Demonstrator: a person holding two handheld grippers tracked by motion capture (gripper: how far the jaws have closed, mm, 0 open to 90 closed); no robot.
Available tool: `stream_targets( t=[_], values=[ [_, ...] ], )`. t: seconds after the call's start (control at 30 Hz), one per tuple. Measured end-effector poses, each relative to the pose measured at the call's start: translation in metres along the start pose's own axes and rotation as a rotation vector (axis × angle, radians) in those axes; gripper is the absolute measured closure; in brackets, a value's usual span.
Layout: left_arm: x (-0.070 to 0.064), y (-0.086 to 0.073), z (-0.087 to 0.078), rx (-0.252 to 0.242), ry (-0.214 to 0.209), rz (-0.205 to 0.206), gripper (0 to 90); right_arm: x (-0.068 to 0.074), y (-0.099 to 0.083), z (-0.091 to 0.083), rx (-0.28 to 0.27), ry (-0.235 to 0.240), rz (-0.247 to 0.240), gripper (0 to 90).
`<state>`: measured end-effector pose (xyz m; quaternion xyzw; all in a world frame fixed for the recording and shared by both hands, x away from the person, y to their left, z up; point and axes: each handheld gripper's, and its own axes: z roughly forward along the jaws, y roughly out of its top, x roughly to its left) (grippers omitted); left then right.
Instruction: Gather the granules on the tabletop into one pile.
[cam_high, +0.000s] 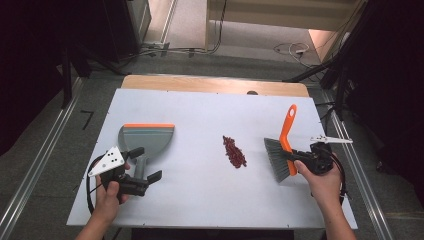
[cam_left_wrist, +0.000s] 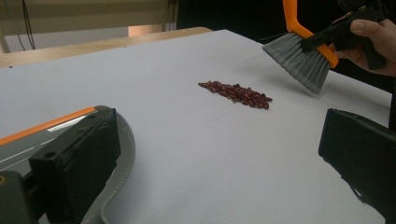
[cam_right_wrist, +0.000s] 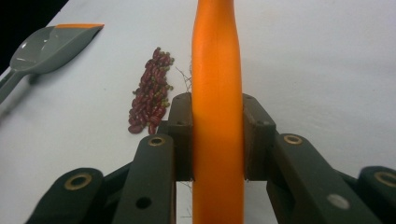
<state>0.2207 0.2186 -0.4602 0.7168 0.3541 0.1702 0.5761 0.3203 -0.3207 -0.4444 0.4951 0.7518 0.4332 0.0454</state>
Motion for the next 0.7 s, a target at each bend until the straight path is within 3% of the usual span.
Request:
stream_targets(
  t=[0.7],
  values=[
    [0.0002, -0.0007, 0.0016, 0.011, 0.004, -0.005, 0.0, -0.0051, -0.002, 0.0031, 0.019, 0.004, 0.008, 68.6]
  ],
)
